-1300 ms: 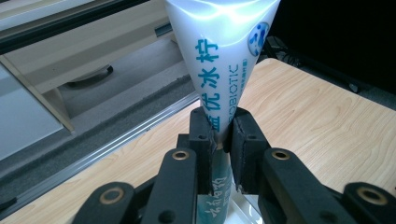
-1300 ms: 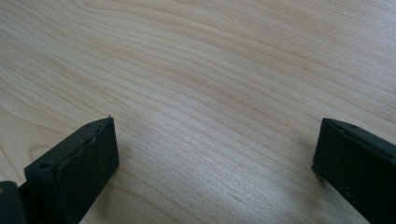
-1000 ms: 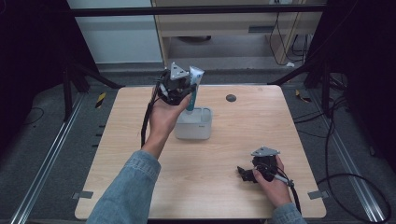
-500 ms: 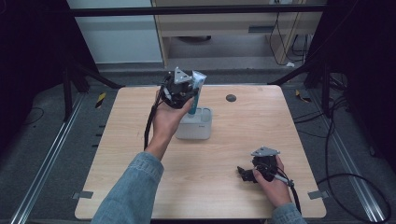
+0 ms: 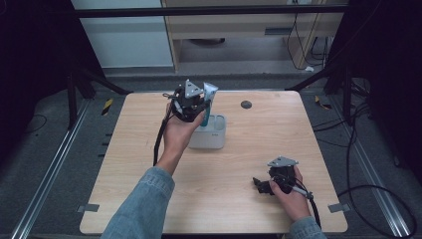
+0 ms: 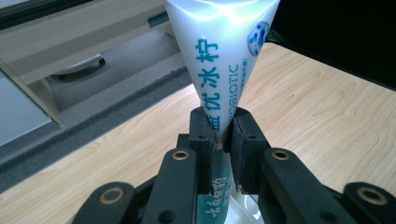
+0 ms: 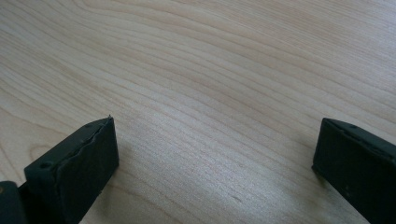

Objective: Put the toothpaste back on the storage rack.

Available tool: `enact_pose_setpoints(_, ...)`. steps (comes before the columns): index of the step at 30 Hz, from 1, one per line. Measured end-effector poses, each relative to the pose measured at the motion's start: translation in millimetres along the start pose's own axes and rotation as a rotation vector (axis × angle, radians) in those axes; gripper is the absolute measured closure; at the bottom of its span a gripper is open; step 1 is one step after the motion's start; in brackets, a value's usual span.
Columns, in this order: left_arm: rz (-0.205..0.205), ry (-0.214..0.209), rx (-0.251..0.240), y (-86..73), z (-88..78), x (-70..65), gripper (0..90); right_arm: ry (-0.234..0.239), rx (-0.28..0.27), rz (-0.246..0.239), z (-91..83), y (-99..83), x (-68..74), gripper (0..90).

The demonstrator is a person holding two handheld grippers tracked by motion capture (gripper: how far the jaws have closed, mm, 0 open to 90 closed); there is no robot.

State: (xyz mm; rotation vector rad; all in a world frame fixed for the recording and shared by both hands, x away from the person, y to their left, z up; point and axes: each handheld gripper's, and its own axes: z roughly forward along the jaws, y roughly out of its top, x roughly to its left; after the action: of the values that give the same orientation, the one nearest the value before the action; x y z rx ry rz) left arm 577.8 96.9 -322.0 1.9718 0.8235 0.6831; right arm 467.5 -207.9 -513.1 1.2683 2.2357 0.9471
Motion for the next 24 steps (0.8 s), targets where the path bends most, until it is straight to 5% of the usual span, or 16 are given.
enact_pose_setpoints(24, -0.022, 0.001, 0.021, -22.6, 13.2, 7.2, 79.8, 0.001, 0.001, 0.002, 0.0, 0.0, 0.1, 0.4)
